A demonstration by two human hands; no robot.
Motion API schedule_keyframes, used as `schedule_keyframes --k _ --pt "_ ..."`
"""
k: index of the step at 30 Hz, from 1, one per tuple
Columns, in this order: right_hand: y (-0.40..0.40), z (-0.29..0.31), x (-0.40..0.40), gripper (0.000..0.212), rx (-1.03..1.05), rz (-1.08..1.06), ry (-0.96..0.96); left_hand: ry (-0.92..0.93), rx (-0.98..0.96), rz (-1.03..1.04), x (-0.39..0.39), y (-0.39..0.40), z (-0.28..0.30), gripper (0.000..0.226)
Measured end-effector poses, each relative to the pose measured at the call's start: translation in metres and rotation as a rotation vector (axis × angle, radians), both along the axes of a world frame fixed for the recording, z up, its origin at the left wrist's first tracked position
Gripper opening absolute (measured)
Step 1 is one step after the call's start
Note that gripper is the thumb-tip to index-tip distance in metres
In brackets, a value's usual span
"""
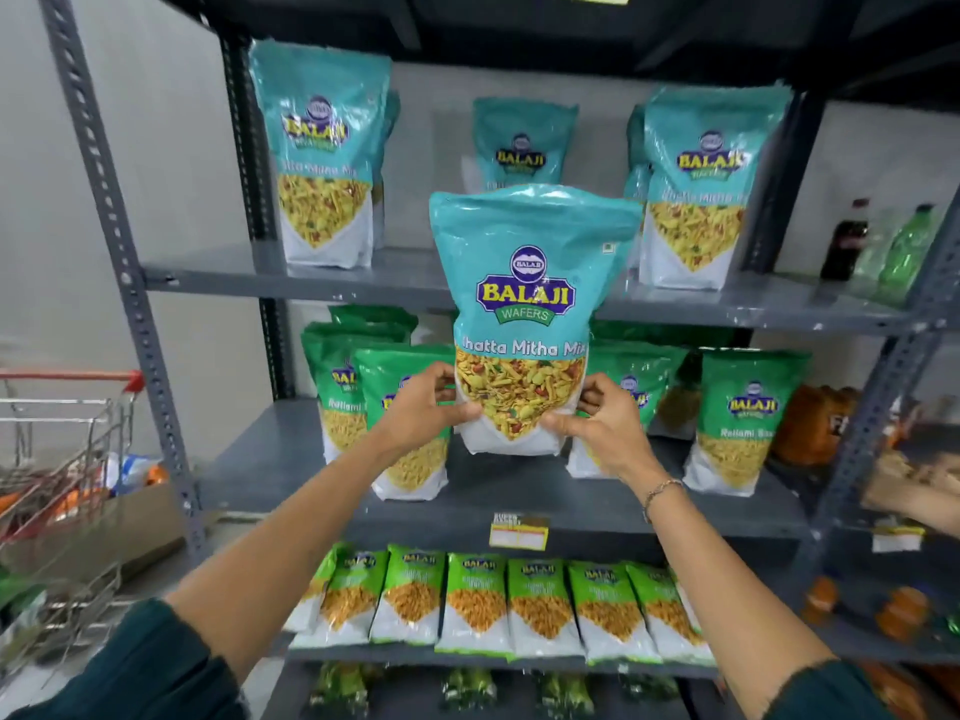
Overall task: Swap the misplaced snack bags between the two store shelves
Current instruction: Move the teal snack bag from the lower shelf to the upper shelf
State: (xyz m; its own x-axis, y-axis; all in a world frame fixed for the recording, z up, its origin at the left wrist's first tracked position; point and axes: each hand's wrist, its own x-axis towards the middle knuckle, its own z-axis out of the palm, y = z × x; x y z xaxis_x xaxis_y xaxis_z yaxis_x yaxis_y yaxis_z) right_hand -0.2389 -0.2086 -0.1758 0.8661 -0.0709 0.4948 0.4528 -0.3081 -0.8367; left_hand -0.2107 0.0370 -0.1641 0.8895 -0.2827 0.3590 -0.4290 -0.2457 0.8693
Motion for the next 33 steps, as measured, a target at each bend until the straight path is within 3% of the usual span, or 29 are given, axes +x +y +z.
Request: schedule_keyframes --k 8,13,16,22,27,33 --pt "0.018 0.085 0.026 0.050 0.037 0.045 -0.142 -0.145 0.000 0.051 0.012 0.016 0.095 0.036" --pt "0.021 0.130 0.057 0.060 0.039 0.053 -0.155 -0.185 0.025 0.081 0.041 0.019 0.142 0.022" --pt "0.023 0.149 0.083 0.056 0.035 0.039 -0.158 -0.191 0.025 0.090 0.066 0.016 0.160 0.023" --pt "0.010 0.165 0.147 0.039 0.053 -0.027 -0.099 -0.210 0.029 0.100 0.126 -0.001 0.178 0.018" --pt "-0.006 0.170 0.195 0.039 0.087 -0.035 -0.029 -0.161 0.042 0.089 0.184 -0.022 0.176 0.035" --pt "-0.022 0.168 0.233 0.036 0.068 -0.039 0.041 -0.128 0.038 0.093 0.227 -0.042 0.169 0.033"
